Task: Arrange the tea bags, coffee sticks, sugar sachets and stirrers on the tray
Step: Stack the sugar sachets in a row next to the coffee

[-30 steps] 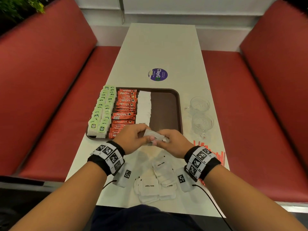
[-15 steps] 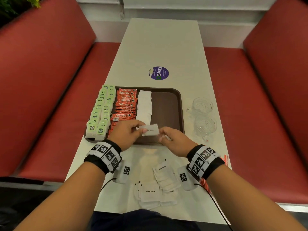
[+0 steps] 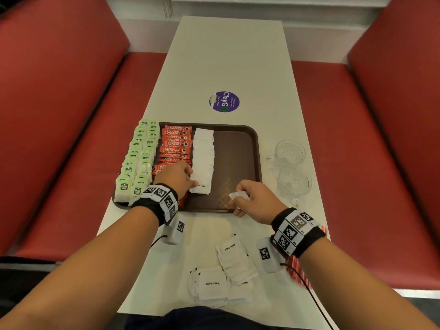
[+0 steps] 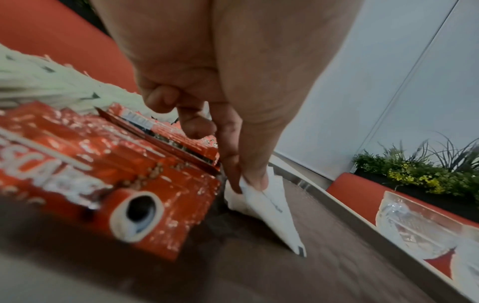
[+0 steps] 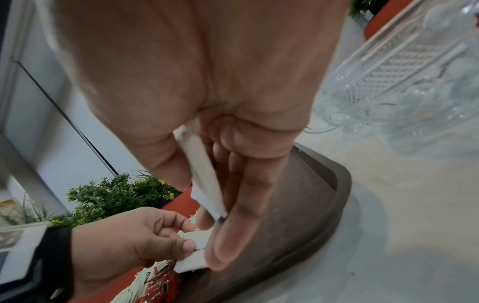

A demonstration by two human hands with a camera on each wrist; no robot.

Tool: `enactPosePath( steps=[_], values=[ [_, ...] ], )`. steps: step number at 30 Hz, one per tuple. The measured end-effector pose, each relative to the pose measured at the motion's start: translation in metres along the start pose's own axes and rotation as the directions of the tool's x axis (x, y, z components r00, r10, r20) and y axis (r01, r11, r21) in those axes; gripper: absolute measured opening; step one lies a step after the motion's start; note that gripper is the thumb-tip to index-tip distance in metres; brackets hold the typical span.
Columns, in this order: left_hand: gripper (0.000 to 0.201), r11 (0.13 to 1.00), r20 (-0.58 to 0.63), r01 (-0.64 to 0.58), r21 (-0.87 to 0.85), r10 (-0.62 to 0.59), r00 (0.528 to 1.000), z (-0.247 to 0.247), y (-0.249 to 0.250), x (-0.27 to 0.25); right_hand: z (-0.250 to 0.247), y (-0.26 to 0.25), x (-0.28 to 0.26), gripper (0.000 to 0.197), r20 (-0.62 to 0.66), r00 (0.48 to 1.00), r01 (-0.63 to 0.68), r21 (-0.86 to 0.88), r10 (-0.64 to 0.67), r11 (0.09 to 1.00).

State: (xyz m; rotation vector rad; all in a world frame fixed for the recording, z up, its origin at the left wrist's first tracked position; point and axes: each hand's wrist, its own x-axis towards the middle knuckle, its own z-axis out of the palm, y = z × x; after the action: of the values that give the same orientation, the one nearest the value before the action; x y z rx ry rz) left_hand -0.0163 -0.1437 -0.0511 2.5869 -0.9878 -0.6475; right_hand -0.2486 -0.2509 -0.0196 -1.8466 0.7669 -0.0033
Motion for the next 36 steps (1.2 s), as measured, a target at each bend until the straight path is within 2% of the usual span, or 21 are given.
enactPosePath(
  steps=[7, 10, 11, 13, 15, 20, 23, 26, 28, 31, 35, 36],
  values=[
    [0.034, 0.989, 0.003, 0.02, 0.149, -0.021, 1.0, 0.003, 0.007, 0.003, -0.001, -0.003, 0.0, 0.007, 0.03, 0.999, -0.022, -0.053, 0.023, 0.998],
    [0.033, 0.981, -0.058, -0.07, 0.182, 0.081, 0.995, 0.003, 0.007, -0.002, -0.002, -0.001, 0.002, 0.005, 0.017, 1.0, -0.006, -0.072, 0.007, 0.997],
    [0.031, 0.975, -0.048, -0.119, 0.19, 0.131, 0.99, 0.003, 0.008, -0.003, -0.002, -0.001, 0.002, 0.005, 0.013, 1.0, -0.002, -0.073, 0.003, 0.997],
    [0.027, 0.945, 0.047, -0.216, 0.245, 0.211, 0.976, 0.004, 0.012, -0.005, -0.002, 0.0, 0.004, 0.005, 0.005, 1.0, 0.004, -0.071, -0.004, 0.997],
    [0.025, 0.901, 0.122, -0.275, 0.337, 0.247, 0.961, 0.005, 0.016, -0.006, -0.001, 0.002, 0.007, 0.006, -0.01, 1.0, 0.01, -0.067, -0.011, 0.998],
    [0.019, 0.879, 0.146, -0.292, 0.377, 0.255, 0.956, 0.005, 0.019, -0.005, -0.002, 0.003, 0.009, 0.007, -0.041, 0.998, 0.044, -0.14, -0.05, 0.989],
    [0.023, 0.89, 0.112, -0.318, 0.327, 0.298, 0.948, 0.002, 0.021, -0.009, -0.002, 0.001, 0.011, 0.007, -0.042, 0.997, 0.054, -0.099, -0.058, 0.994],
    [0.033, 0.909, -0.047, -0.41, 0.072, 0.414, 0.909, -0.003, 0.028, -0.024, -0.001, 0.001, 0.013, 0.002, -0.055, 0.996, 0.073, -0.04, -0.075, 0.997],
    [0.03, 0.882, -0.057, -0.463, -0.086, 0.46, 0.886, -0.008, 0.035, -0.038, 0.0, 0.0, 0.015, 0.006, -0.072, 0.994, 0.079, 0.004, -0.079, 0.997],
    [0.015, 0.863, 0.023, -0.499, -0.082, 0.502, 0.864, -0.004, 0.037, -0.047, 0.003, -0.002, 0.017, 0.011, -0.077, 0.994, 0.081, 0.045, -0.077, 0.996],
    [0.005, 0.877, 0.012, -0.472, -0.09, 0.474, 0.88, -0.007, 0.032, -0.046, 0.01, 0.001, 0.014, 0.004, -0.056, 0.996, 0.074, 0.071, -0.07, 0.995],
    [0.006, 0.889, 0.003, -0.45, -0.082, 0.451, 0.892, -0.011, 0.03, -0.046, 0.012, 0.004, 0.012, 0.01, -0.048, 0.997, 0.063, 0.063, -0.06, 0.996]
  ],
)
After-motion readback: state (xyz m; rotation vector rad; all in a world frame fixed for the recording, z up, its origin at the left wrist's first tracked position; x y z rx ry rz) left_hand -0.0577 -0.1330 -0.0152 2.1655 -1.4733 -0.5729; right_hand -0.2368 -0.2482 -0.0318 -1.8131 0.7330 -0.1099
